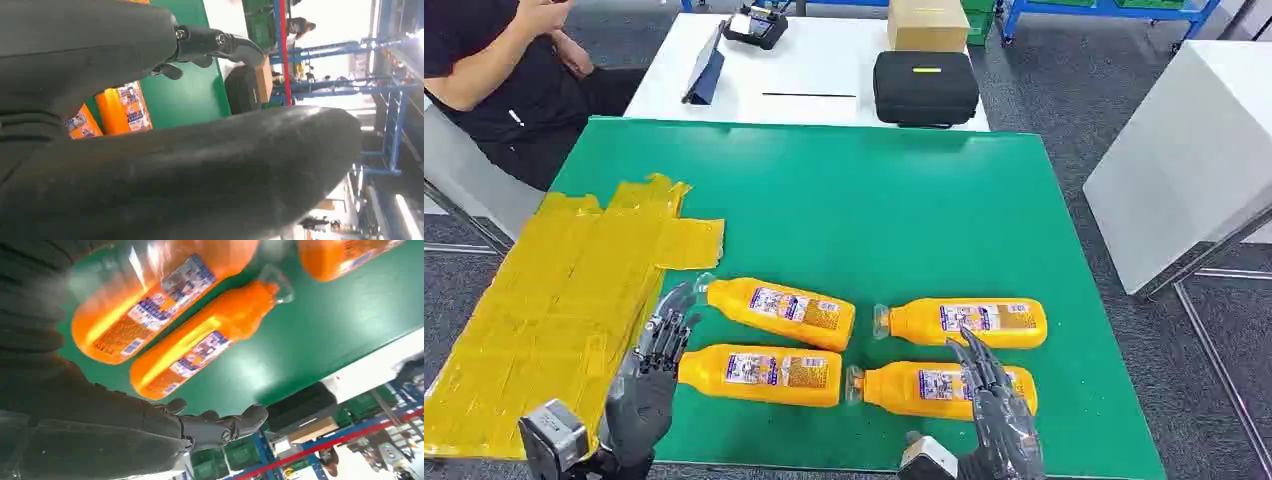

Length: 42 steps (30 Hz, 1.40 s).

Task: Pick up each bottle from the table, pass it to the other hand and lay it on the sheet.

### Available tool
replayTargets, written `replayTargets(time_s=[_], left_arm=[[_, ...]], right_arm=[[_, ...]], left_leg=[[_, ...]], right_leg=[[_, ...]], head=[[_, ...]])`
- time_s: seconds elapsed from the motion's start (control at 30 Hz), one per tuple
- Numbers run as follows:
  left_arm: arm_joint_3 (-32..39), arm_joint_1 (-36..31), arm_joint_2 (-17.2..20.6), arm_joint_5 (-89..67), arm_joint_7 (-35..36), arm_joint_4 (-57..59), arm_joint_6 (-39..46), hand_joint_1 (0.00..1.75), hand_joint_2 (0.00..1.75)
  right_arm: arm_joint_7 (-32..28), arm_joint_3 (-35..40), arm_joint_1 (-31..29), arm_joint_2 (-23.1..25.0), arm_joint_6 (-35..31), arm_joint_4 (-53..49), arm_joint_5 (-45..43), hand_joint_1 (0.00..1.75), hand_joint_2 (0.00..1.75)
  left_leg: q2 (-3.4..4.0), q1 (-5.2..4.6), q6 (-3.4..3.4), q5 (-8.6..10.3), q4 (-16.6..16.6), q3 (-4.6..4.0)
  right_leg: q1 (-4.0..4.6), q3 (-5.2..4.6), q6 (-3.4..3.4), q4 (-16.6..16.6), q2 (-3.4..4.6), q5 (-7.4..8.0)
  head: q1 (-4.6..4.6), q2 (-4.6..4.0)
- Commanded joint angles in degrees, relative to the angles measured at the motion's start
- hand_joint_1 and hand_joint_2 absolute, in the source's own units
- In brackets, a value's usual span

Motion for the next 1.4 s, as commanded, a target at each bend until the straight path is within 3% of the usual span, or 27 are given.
replayTargets(time_s=[0.03, 0.2, 0.33, 0.6, 1.13, 1.2, 1.4], left_arm=[[2.3, -1.0, -1.6, -0.2, 0.6, 2.7, -1.6, 0.0, 0.0], [2.4, -0.6, -1.2, 0.2, 0.5, 2.5, -2.0, 0.0, 0.0], [2.8, 0.2, -0.9, 0.8, 0.1, 2.6, -1.7, 0.0, 0.0], [2.9, 0.2, -0.9, 0.9, 0.0, 2.6, -1.5, 0.0, 0.0], [2.7, 3.0, 2.2, 4.6, -2.0, 1.8, 2.0, 0.0, 0.0], [2.5, 3.5, 0.4, 5.1, -2.0, 0.9, 2.7, 0.0, 0.0], [1.7, 3.3, 0.7, 5.5, -1.6, 1.1, 4.3, 0.0, 0.0]], right_arm=[[0.6, -5.3, 1.2, 2.6, 4.2, 1.1, 2.5, 0.0, 1.75], [-0.6, -6.5, 0.1, 2.3, 7.5, 4.5, 1.8, 0.0, 1.75], [-1.5, -4.0, 0.6, -1.8, 4.3, 8.9, -1.1, 0.0, 1.75], [-0.6, -3.1, 0.3, -2.3, 3.8, 8.8, -1.3, 0.0, 1.75], [1.6, 1.8, -9.8, -4.8, 2.6, 22.3, -1.9, 0.0, 1.75], [1.6, 2.4, -10.4, -5.3, 2.6, 23.4, -1.8, 0.0, 1.75], [2.9, 4.0, -11.4, -6.1, 3.9, 25.9, -1.4, 0.0, 1.75]], left_leg=[[-0.05, 0.02, 0.01, -0.04, 0.0, 0.12], [0.0, 0.05, 0.01, -0.09, 0.0, 0.22], [-0.03, 0.08, 0.02, -0.11, -0.1, 0.31], [0.0, 0.05, 0.01, -0.13, -0.1, 0.31], [0.13, 0.08, 0.02, -0.07, -0.1, 0.26], [0.09, 0.06, 0.03, -0.04, -0.1, 0.24], [0.1, 0.06, 0.08, -0.14, 0.0, 0.36]], right_leg=[[0.05, 0.12, -0.25, 0.0, -0.05, -0.05], [0.1, 0.32, -0.36, -0.1, 0.01, -0.05], [0.13, 0.47, -0.36, -0.1, -0.02, -0.06], [0.11, 0.43, -0.42, -0.1, 0.01, -0.09], [0.13, 0.7, -0.33, -0.1, 0.14, 0.02], [0.11, 0.69, -0.31, -0.1, 0.11, 0.04], [0.14, 0.82, -0.48, -0.1, 0.11, -0.06]], head=[[-0.02, 0.0], [0.0, 0.0], [-0.02, 0.0], [-0.02, 0.0], [0.0, 0.0], [0.0, 0.0], [-0.02, 0.0]])
